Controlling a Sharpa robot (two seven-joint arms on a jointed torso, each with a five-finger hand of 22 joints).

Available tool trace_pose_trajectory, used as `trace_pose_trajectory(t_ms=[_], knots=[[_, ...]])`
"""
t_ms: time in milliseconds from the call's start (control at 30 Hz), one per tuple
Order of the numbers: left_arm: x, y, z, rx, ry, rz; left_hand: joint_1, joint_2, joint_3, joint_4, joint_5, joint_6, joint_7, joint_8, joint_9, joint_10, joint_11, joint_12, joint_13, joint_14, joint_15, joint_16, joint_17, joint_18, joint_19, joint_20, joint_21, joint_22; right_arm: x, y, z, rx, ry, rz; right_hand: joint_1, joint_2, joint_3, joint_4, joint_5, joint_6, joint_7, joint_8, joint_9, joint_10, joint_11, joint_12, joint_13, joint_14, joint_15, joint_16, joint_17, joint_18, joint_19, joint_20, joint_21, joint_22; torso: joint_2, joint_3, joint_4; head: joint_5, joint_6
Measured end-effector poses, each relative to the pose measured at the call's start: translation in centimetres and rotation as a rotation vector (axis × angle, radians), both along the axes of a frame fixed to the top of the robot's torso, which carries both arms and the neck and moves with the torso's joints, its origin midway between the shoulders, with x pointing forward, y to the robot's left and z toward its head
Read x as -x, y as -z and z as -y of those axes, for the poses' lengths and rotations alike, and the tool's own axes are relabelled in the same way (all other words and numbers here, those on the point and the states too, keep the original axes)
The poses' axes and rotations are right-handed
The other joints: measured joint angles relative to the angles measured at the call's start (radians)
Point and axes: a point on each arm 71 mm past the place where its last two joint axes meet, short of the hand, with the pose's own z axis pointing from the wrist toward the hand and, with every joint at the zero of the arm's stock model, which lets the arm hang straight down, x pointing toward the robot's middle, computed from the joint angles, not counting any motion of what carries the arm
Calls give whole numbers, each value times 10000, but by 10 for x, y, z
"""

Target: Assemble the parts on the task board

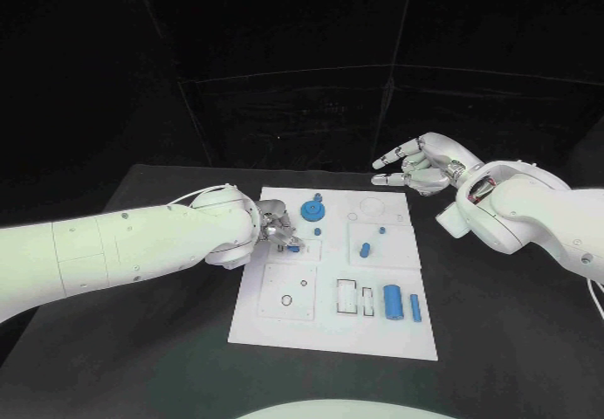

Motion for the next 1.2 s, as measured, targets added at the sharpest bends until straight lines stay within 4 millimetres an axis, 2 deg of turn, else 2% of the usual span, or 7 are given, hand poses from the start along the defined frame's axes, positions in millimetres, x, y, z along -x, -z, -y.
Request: trace_pose_trajectory(t_ms=[33, 200, 367, 800, 1200], knots=[[0, 0, 0, 5, -11, -9, -112, -43, 136, -193, 0, 41, -18, 0, -2, 1, -1, 0, 0, 0, 0, 0, 0, 0, 0, 0, 0, 0, 0, 0, 0, -1, -3, 1, 0, 0, 0, 0, 0, 0, 0, 0, 0, 0, 0, 0, 1, 0, 0, 0, 0, -1, 0, 0, 0, 0, 0, 0, 0, -3, 0], [-1, 0, -1, 22, -50, -31, -461, -122, 52, -474, 1, 181, -48, -68, -22, 35, -33, 0, 23, 0, 0, 0, 0, -1, 0, 0, 0, 0, 0, 0, 0, -2, -16, 7, 0, 0, 0, 0, 0, 0, 0, 0, 0, 0, 0, 0, 2, 0, 0, -47, -23, 0, 0, 0, 0, 0, 1, 2, 0, -10, 0], [-2, 1, -1, 19, -99, -45, -615, -78, -299, -279, 10, 330, -85, -75, -24, 53, -52, 0, 65, 0, 0, 0, 0, 0, 0, 0, 0, 0, 0, 0, 0, -2, -31, 10, 0, 0, -26, 25, 0, 0, 0, 0, 0, 0, 0, -33, 7, 0, 0, -47, -42, 0, -37, -37, 0, 0, 2, 4, 0, -17, -14], [-3, 2, 1, -23, -164, -88, -695, -76, -580, -190, 38, 430, -120, -74, -12, 54, -56, 0, 85, 0, 0, 0, 0, 0, 0, 0, 0, 6, 0, 0, 0, 3, -77, -2, 0, 0, -25, 26, 0, 0, 0, 0, 0, 0, 0, -68, -2, 0, 0, -47, -53, 0, -35, -36, 0, 0, 4, 3, -2, -34, -26], [-4, 3, 1, -92, -175, -173, -883, -45, -1171, 1, 38, 537, -155, -75, 24, 122, -125, 78, 142, 36, -36, 0, 0, 0, 0, 0, 47, 7, 1, 0, 1, 15, -63, -11, 0, 0, -25, 25, 33, 0, 0, 0, 1, 0, 0, -68, 0, 0, 0, -47, -55, 1, -35, -35, -8, 0, 5, 3, -2, -42, -57]])
